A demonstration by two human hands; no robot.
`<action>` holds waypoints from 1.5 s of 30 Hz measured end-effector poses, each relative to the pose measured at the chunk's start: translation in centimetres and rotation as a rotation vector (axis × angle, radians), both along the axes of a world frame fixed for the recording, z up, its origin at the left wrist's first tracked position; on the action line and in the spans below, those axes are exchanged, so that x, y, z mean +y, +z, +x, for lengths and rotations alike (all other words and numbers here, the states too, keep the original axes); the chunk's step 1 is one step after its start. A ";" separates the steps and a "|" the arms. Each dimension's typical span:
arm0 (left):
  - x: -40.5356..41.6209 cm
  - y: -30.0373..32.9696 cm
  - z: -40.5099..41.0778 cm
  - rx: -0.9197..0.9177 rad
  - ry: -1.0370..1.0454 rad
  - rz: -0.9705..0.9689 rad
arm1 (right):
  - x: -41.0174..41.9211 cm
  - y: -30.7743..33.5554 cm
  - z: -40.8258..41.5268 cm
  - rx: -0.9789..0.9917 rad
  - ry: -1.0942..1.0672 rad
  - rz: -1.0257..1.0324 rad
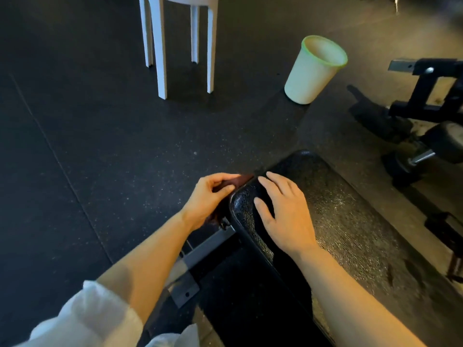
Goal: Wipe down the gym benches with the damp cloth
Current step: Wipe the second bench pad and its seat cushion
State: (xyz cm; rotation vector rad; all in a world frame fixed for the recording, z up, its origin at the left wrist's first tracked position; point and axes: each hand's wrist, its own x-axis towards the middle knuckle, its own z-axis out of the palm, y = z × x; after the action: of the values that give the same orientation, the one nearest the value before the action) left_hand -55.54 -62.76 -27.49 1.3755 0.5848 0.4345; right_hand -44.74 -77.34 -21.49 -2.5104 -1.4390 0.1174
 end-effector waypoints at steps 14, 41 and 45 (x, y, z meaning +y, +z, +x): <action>1.7 0.8 2.0 -0.019 -0.114 0.023 | 0.1 -0.8 0.2 -0.043 0.001 0.027; -15.2 15.9 12.4 -0.361 -0.603 -0.269 | -14.8 10.8 3.0 0.916 -0.701 1.185; -25.5 17.6 15.0 -0.330 -0.824 -0.087 | -25.6 13.0 1.8 0.539 -0.965 1.280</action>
State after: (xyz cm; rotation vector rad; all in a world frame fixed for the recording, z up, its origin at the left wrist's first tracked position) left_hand -40.54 -88.29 -9.92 1.3001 -0.2471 -0.0410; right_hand -42.91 -102.90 -8.54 -1.5623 0.1035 -0.2221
